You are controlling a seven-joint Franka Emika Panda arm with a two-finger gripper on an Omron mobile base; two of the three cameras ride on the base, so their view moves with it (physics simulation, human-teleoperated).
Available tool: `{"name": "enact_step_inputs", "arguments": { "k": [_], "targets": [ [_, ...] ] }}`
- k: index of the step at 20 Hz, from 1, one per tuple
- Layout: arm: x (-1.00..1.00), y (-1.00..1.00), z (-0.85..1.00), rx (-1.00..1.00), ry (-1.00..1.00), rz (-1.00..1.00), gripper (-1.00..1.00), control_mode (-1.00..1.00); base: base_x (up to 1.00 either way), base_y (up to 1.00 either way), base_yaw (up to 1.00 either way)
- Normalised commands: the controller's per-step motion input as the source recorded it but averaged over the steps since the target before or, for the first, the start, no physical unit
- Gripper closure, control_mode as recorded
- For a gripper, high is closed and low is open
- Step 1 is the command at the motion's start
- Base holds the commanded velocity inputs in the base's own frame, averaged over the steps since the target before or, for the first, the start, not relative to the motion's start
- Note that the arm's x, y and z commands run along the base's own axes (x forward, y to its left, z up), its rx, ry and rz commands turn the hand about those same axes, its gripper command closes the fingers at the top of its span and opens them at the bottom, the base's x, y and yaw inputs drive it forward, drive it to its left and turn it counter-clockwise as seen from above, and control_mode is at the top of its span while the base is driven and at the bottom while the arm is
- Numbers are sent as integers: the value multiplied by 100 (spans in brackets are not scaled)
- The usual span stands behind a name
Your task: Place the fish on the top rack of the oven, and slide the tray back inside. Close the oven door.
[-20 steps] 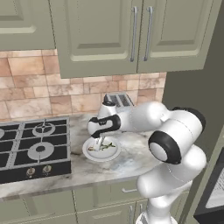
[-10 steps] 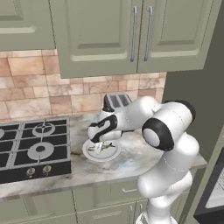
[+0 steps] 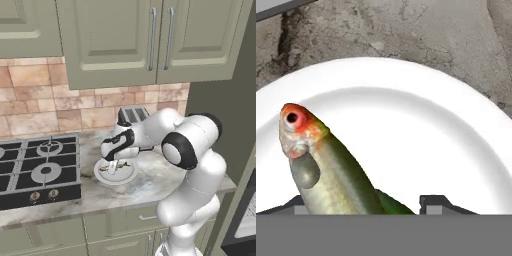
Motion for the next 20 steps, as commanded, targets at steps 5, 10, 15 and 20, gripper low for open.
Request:
{"name": "enact_step_inputs", "arguments": {
  "k": [5,10,15,20],
  "targets": [
    [-58,-4,45,0,-21,0,100,-100,0,0,0],
    [-91,-27,79,0,-23,0,100,-100,0,0,0],
    [-98,-36,72,4,-17,-6,100,-100,0,0,0],
    [-72,-73,76,10,-5,-11,100,-100,0,0,0]
  ]
}}
